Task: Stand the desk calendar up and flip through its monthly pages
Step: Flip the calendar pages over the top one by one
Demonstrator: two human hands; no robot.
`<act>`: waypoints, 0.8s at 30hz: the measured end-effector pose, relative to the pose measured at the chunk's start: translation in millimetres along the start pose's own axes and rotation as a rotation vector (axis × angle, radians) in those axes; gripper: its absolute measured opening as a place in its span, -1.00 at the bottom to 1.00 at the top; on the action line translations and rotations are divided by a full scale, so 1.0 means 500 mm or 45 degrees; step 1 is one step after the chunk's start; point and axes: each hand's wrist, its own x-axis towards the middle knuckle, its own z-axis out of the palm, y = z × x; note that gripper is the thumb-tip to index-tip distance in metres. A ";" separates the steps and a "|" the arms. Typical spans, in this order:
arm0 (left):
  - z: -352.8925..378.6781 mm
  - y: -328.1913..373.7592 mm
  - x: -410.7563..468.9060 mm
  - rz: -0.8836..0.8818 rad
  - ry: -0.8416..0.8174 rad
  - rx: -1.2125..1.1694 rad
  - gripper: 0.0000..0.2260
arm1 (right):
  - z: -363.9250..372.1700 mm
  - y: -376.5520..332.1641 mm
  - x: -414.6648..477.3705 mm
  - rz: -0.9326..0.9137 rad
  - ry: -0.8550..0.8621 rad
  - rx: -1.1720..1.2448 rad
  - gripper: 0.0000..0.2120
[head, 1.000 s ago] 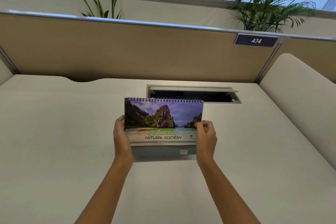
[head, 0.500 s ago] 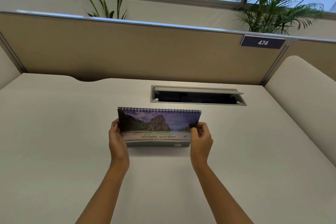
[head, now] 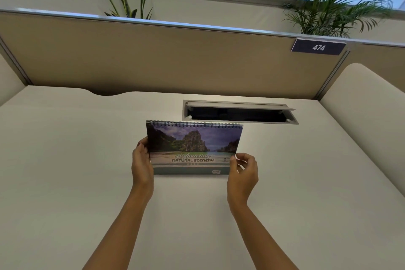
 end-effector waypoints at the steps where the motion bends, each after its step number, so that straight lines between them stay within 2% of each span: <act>1: -0.001 0.000 0.000 -0.001 -0.005 0.000 -0.67 | 0.001 0.003 -0.004 0.010 -0.012 -0.012 -0.87; 10: -0.007 0.003 -0.002 -0.015 -0.027 0.017 -0.69 | -0.011 0.010 -0.018 0.140 -0.094 0.028 -0.84; 19: -0.010 0.012 -0.004 -0.032 -0.064 0.056 -0.68 | -0.048 0.003 -0.009 0.102 -0.087 -0.003 -0.91; 24: -0.010 0.019 -0.005 -0.037 -0.079 0.044 -0.67 | -0.059 0.000 -0.015 -0.014 -0.132 -0.055 -0.85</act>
